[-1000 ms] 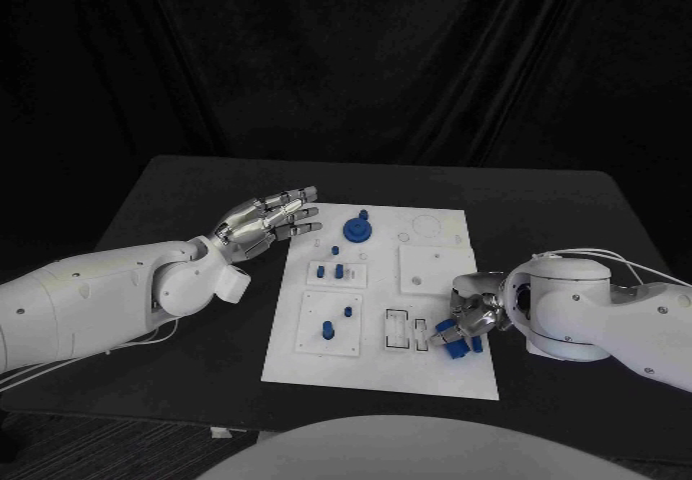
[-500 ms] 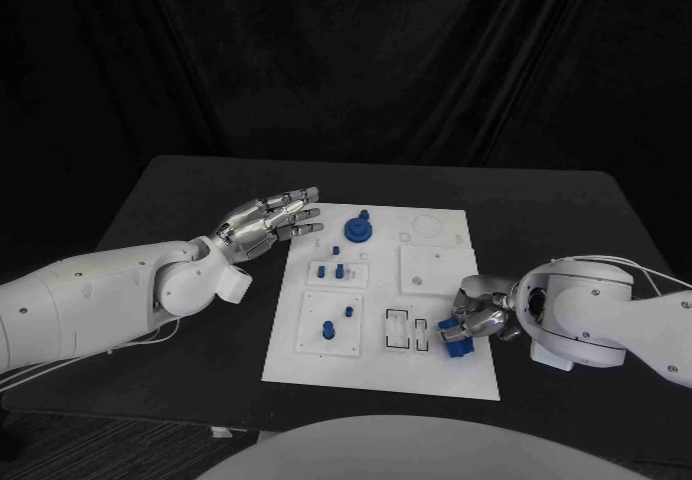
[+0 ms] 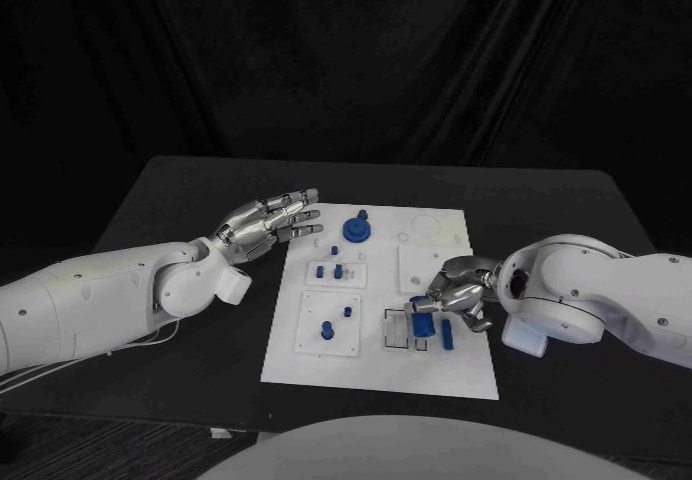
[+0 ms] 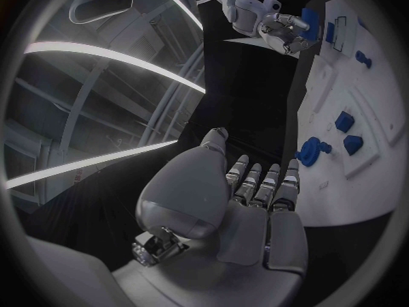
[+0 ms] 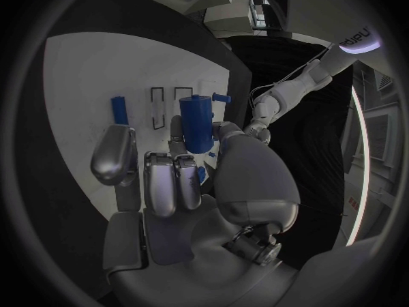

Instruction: Assemble the parts on the task board

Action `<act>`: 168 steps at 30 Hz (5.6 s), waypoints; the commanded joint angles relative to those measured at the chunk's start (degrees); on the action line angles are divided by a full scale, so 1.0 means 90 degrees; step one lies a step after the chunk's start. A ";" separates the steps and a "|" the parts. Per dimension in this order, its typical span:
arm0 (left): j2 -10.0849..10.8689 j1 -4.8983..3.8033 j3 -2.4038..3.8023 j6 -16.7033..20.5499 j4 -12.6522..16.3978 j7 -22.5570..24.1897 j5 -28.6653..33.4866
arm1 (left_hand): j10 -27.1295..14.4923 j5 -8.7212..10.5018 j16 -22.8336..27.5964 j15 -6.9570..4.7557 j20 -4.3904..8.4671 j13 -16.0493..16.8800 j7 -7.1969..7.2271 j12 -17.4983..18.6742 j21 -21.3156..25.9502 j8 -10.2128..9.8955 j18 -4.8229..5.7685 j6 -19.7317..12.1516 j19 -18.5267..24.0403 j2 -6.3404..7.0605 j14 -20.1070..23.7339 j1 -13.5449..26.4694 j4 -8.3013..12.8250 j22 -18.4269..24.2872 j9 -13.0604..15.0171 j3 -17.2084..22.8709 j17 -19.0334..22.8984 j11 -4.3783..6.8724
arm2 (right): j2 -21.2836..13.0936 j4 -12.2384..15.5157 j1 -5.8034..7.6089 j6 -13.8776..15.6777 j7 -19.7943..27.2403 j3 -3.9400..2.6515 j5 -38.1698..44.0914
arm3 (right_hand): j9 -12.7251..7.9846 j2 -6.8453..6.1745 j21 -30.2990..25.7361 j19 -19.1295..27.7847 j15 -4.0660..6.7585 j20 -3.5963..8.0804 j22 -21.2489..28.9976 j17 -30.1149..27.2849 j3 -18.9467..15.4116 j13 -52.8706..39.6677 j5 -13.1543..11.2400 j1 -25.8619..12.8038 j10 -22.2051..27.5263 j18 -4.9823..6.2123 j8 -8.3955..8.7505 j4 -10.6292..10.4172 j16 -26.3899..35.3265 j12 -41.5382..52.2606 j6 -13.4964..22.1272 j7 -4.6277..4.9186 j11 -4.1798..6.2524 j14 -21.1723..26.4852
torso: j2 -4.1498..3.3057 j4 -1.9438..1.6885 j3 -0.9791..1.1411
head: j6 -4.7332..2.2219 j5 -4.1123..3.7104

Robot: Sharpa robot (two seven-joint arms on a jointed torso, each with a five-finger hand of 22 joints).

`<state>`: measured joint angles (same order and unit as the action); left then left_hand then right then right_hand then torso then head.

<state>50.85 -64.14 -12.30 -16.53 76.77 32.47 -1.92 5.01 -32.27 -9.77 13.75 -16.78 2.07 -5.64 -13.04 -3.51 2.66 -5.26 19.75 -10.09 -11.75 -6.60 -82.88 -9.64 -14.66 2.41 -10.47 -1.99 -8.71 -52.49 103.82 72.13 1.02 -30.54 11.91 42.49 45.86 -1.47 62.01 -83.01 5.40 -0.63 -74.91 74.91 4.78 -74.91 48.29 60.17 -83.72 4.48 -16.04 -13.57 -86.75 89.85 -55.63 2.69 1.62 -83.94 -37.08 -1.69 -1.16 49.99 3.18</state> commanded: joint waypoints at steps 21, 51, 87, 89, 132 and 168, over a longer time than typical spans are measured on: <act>-0.0039 0.0012 0.0005 -0.0160 0.0001 -0.0022 0.0015 | -0.0021 -0.0004 -0.0051 0.0051 0.0000 0.0009 0.0006 -0.0023 -0.0007 0.0018 0.0082 -0.0034 -0.0027 -0.0076 -0.0014 0.0003 0.0005 0.0013 -0.0001 0.0046 -0.0007 -0.0053 | 0.0515 -0.0474 -0.0312 -0.0176 -0.0425 0.0000 -0.0363 | -0.0300 0.0218 -0.0105 0.0019 -0.0058 -0.0073 -0.0843 0.0520 0.1340 -0.1677 -0.1840 -0.0511 -0.0698 0.0116 0.0047 0.1134 0.0047 0.0016 0.0159 0.0054 -0.0051 -0.0478 | 0.0002 0.0001 0.0002 | 0.0001 0.0012; -0.0060 0.0028 0.0005 -0.0239 -0.0022 -0.0108 0.0015 | -0.0027 0.0000 -0.0100 0.0088 0.0002 0.0008 -0.0022 -0.0025 -0.0005 0.0024 0.0080 -0.0011 -0.0025 -0.0085 -0.0051 0.0007 0.0017 0.0026 0.0003 0.0064 -0.0015 -0.0053 | 0.0600 -0.0564 -0.0407 -0.0398 -0.0525 0.0000 -0.0188 | -0.0712 0.0285 -0.0279 0.0040 -0.0106 -0.0119 -0.0801 0.0370 0.0494 -0.1677 -0.4175 -0.1379 -0.0698 0.0141 0.0110 0.0300 0.0077 0.0016 0.0235 0.0115 -0.0109 -0.0452 | 0.0004 0.0001 0.0001 | 0.0001 0.0048; -0.0093 0.0065 0.0005 -0.0294 -0.0057 -0.0200 0.0015 | -0.0031 -0.0033 -0.0187 0.0116 0.0001 0.0009 -0.0062 -0.0035 -0.0002 0.0033 0.0075 0.0010 -0.0027 -0.0078 -0.0126 -0.0009 0.0070 0.0042 0.0006 0.0103 -0.0028 -0.0033 | 0.0615 -0.0608 -0.0411 -0.0599 -0.0534 0.0000 -0.0112 | -0.0648 0.0462 -0.0369 0.0033 -0.0017 -0.0052 -0.0795 0.0339 0.0454 -0.1677 -0.2664 -0.0718 -0.0698 0.0153 -0.0381 0.0841 0.0065 0.0016 -0.0024 -0.0024 0.0008 -0.0448 | 0.0005 0.0001 0.0001 | 0.0001 0.0056; -0.0092 0.0068 0.0005 -0.0295 -0.0057 -0.0205 0.0015 | -0.0031 -0.0033 -0.0187 0.0116 0.0001 0.0009 -0.0062 -0.0035 -0.0002 0.0033 0.0075 0.0010 -0.0027 -0.0078 -0.0126 -0.0009 0.0070 0.0042 0.0006 0.0103 -0.0028 -0.0033 | 0.0618 -0.0613 -0.0411 -0.0595 -0.0538 0.0000 -0.0112 | -0.0571 0.0479 -0.0374 0.0034 0.0003 -0.0037 -0.0795 0.0335 0.0457 -0.1677 -0.2746 -0.0751 -0.0698 0.0153 -0.0473 0.0830 0.0066 0.0016 -0.0027 -0.0044 0.0027 -0.0448 | 0.0005 0.0002 0.0000 | 0.0001 0.0058; 0.0009 0.0111 0.0005 -0.0249 0.0020 -0.0156 0.0015 | 0.0013 -0.0060 -0.0278 0.0109 0.0002 0.0022 -0.0331 -0.0140 -0.0011 0.0162 0.0066 0.0428 -0.0068 -0.0067 -0.0163 -0.0009 0.0232 0.0058 0.0060 0.0248 -0.0032 0.0078 | -0.0502 0.0665 0.0065 0.1918 0.2227 -0.0001 0.2690 | 0.1740 0.0369 -0.0370 -0.0025 -0.0055 -0.0035 -0.0829 0.0431 -0.1066 -0.1677 -0.3570 0.0731 -0.0698 0.0118 -0.2057 0.0802 -0.0006 0.0016 0.2106 0.0082 -0.0059 -0.0462 | 0.0002 0.0002 -0.0001 | 0.0001 0.0146; 0.0076 0.0130 0.0005 -0.0292 0.0071 0.0010 0.0014 | 0.0099 -0.0135 -0.0334 0.0109 0.0002 0.0036 -0.0308 -0.0251 -0.0023 0.0179 0.0050 0.0430 -0.0099 -0.0033 -0.0205 0.0002 0.0310 0.0064 0.0054 0.0298 -0.0037 0.0009 | -0.0391 0.0736 -0.1658 0.2532 0.0663 0.0001 0.7927 | 0.0335 -0.1146 -0.1173 0.0104 -0.0277 -0.0260 -0.0671 -0.0244 -0.1349 -0.1677 -0.4950 0.0622 -0.0698 0.0224 -0.2998 -0.0396 0.0264 0.0016 0.4561 0.0428 -0.0324 -0.0331 | 0.0000 -0.0003 -0.0001 | 0.0001 0.0148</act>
<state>51.66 -63.06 -12.31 -18.58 77.36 31.69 -1.93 5.43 -33.33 -12.41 14.74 -16.79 2.32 -8.50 -15.03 -3.51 4.09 -5.26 23.45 -10.51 -12.21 -8.01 -82.88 -7.11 -14.13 2.87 -7.94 -2.25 -8.72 -56.08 110.55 57.39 23.54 -21.86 11.93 111.97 48.83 -11.91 51.57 -82.11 3.26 -2.59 -74.92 72.75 -7.20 -74.91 3.93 66.17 -83.93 5.39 -42.96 -17.14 -84.56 89.85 -14.89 6.54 -0.84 -84.04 -37.04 -1.67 -1.15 49.99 4.48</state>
